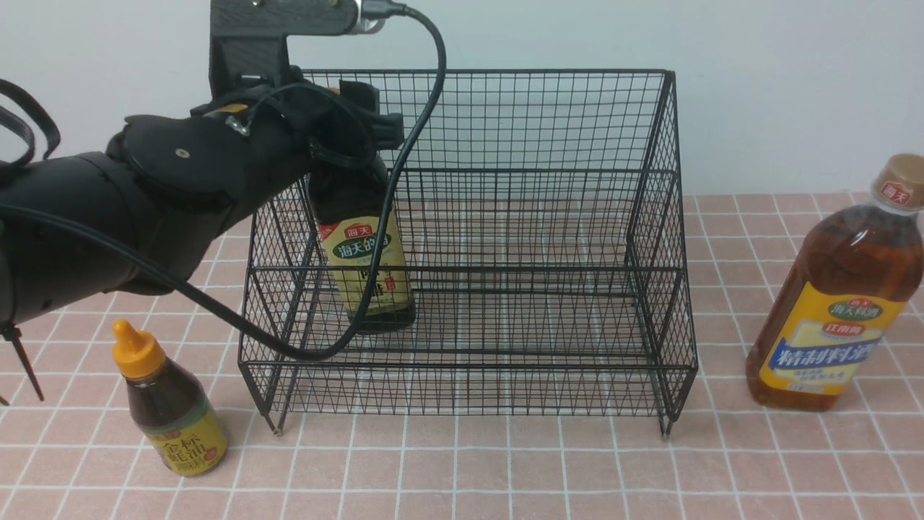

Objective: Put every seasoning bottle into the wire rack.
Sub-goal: Use the left arm to put the condiment bottle back on the shelf, then use the right arm to grab the condiment bottle closest to it

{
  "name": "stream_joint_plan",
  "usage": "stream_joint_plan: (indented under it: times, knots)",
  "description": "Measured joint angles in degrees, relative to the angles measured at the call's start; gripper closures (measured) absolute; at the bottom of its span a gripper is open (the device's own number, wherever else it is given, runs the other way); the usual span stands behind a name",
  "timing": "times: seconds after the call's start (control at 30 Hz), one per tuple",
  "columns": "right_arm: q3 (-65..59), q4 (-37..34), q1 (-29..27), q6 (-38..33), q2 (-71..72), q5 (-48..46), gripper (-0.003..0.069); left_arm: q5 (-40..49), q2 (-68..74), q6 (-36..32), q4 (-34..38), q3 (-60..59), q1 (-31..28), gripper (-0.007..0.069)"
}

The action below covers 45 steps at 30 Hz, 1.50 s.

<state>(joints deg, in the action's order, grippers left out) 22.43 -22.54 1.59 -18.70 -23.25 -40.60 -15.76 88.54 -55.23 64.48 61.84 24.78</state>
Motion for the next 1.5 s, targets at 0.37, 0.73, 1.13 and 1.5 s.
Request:
stream_joint_plan:
  times: [0.37,0.73,1.13,1.5]
  knots:
    - [1.83,-0.60,0.00,0.41,0.00,-1.55,0.0669,1.99,-6.79,-8.65,5.67,0.00,0.00,0.0155]
    - [7.60,4.64,0.00,4.06,-0.05,8.14,0.0669,4.64,-20.87,-18.77,17.20,0.00,0.00,0.0300]
    - [8.02,7.95,0.00,5.82,-10.24,23.25,0.0630,-0.19,-39.95,-58.90,35.32,-20.41,0.00,0.0631]
    - [8.02,8.07,0.00,5.82,-23.40,37.40,0.0277,-4.21,-45.29,-62.07,35.89,-28.43,0.00,0.0631]
